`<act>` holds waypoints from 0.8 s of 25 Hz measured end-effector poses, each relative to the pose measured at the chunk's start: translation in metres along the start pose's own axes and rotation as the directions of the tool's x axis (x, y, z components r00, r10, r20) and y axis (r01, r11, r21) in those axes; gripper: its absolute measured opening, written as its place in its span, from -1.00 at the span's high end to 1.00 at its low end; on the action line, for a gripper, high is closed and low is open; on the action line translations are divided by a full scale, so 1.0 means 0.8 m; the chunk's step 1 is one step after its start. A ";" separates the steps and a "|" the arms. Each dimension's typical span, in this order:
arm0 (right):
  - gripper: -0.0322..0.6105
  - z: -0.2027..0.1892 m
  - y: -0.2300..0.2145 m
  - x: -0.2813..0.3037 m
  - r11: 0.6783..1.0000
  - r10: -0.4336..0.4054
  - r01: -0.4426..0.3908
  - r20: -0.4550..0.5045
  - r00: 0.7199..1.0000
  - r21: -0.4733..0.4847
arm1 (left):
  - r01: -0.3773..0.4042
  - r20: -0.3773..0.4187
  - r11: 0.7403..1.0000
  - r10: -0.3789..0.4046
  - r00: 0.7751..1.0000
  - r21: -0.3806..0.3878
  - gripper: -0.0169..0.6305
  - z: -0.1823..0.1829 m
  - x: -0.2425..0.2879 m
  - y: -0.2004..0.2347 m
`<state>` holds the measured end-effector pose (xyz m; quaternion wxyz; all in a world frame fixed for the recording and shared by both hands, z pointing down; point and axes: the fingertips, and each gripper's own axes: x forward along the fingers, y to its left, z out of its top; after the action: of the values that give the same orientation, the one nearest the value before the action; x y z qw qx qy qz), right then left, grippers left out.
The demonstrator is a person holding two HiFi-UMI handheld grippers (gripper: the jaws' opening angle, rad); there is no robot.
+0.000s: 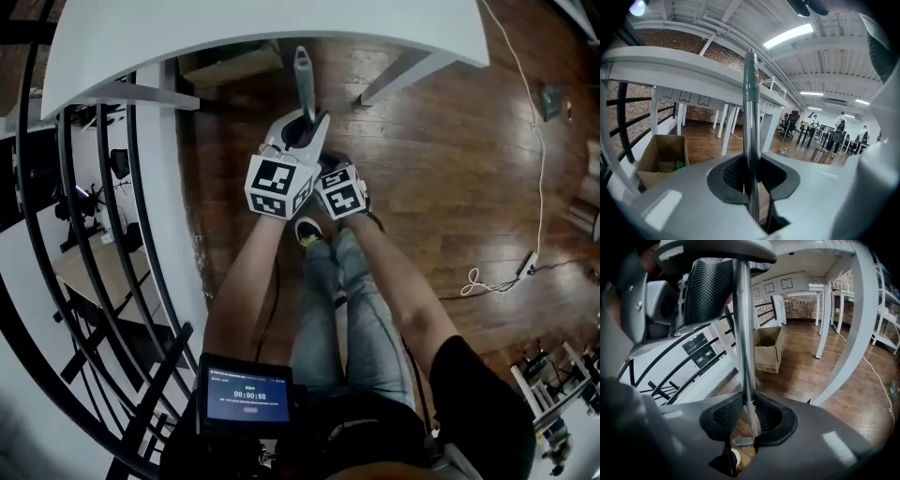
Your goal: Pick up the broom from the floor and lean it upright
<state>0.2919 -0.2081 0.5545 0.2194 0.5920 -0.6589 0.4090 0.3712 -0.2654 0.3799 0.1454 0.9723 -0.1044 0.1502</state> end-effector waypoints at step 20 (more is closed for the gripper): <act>0.58 0.034 -0.040 0.043 0.994 0.096 -0.094 -0.016 0.995 0.059 | -0.037 -0.045 0.997 0.040 0.998 0.073 0.69 -0.002 0.048 0.032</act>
<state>0.3211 -0.2493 0.5749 0.1887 0.5622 -0.6721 0.4435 0.4004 -0.2950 0.3998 0.1098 0.9709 -0.1143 0.1793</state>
